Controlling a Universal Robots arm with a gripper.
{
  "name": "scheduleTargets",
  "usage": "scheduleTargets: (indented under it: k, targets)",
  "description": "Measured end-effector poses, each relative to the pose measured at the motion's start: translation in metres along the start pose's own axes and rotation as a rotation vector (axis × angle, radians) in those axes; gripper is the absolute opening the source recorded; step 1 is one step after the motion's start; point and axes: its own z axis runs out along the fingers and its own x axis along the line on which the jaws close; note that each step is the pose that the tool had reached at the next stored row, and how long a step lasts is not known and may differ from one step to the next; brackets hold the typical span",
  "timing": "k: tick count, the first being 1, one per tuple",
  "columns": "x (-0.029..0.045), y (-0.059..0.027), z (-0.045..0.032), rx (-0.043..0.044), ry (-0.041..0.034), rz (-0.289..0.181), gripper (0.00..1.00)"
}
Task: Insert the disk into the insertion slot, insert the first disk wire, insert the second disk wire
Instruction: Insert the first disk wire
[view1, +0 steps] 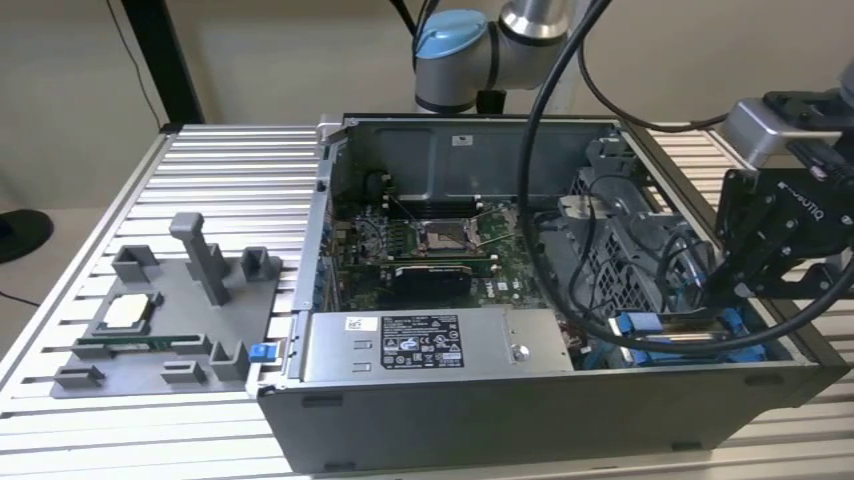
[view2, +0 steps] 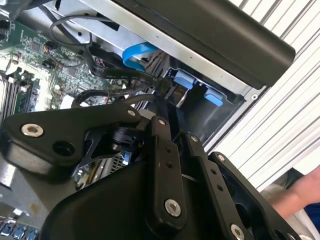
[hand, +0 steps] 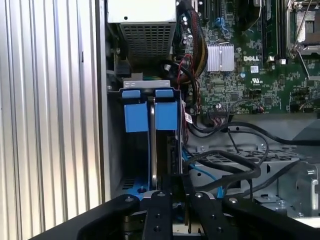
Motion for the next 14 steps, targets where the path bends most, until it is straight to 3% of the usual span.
scheduleTargets:
  k: [14]
  targets:
    - [-0.0015, 0.0017, 0.0041, 0.0004, 0.0026, -0.040, 0.00]
